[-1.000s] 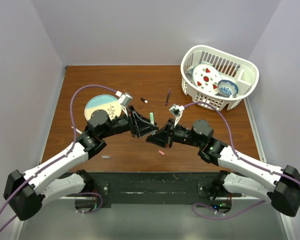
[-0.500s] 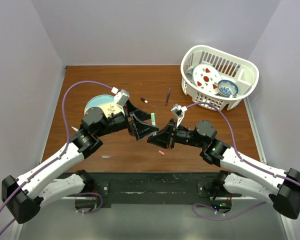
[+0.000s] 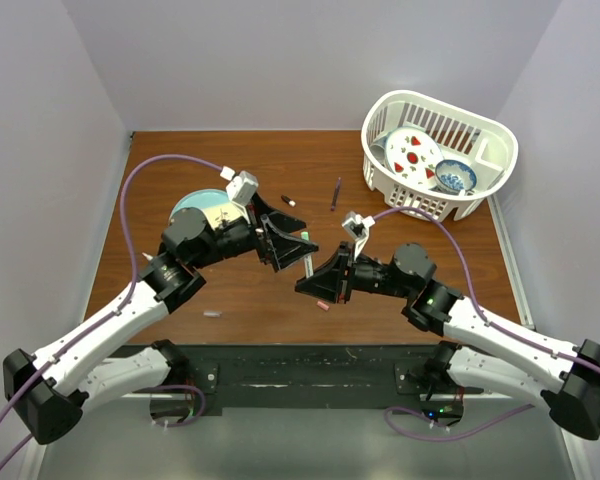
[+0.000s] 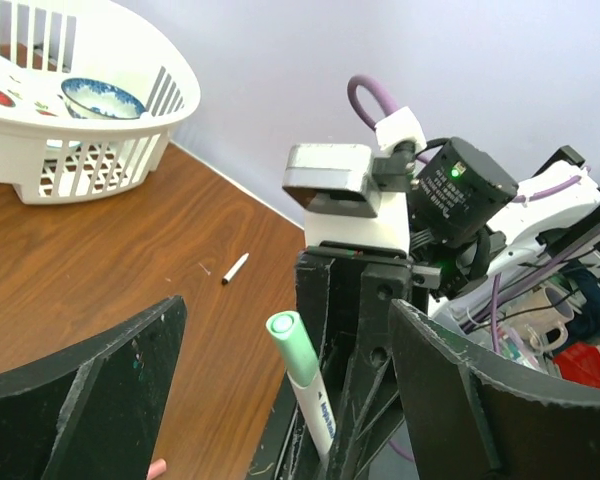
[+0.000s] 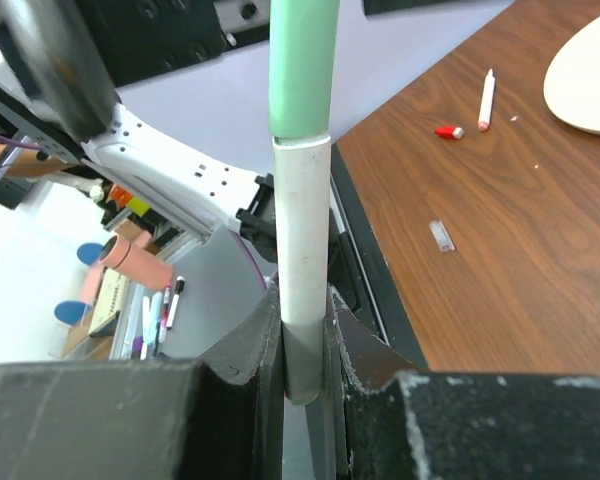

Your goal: Insert the pens into the pen caps

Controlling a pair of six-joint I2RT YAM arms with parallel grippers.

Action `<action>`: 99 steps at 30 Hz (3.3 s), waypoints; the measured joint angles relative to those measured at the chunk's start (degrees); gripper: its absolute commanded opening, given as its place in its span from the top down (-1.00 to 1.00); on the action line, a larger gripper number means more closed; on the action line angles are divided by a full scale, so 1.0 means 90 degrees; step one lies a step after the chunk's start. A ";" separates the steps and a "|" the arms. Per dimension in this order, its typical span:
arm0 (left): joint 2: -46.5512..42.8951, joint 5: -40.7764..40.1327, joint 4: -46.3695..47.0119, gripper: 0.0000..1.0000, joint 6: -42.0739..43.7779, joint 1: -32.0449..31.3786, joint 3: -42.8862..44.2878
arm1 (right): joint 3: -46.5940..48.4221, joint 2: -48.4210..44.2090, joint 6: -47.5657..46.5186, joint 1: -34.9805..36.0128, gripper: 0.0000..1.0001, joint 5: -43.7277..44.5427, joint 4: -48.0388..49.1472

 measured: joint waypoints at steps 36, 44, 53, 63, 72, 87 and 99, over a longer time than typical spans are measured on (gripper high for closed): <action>0.0432 0.0869 0.0406 1.00 -0.0233 0.0044 0.0019 | -0.0214 0.0017 0.0134 0.0041 1.00 -0.0177 0.0216; 0.0299 0.0891 0.1367 1.00 -0.0852 0.0085 -0.0576 | -0.0214 0.0007 0.0141 0.0087 1.00 -0.0117 0.0175; 0.0359 0.0809 0.3135 1.00 -0.2249 0.0204 -0.1426 | 0.0211 0.0051 -0.0282 0.0219 1.00 0.0257 -0.0631; 0.0248 0.0265 0.3852 1.00 -0.2385 0.0342 -0.1824 | 0.1156 0.0663 -0.0792 0.0236 1.00 0.0508 -0.1576; -0.0182 0.0182 0.3874 1.00 -0.2290 0.0369 -0.2159 | 0.1639 0.0775 -0.1462 0.0223 1.00 0.0296 -0.2470; -0.0313 -0.0158 0.4396 1.00 -0.2596 0.0357 -0.2424 | 0.2271 0.1066 -0.1695 0.0219 1.00 0.0121 -0.3079; -0.0192 -0.0576 0.4772 1.00 -0.2482 0.0151 -0.2545 | 0.2409 0.1117 -0.1649 0.0095 1.00 -0.0034 -0.3201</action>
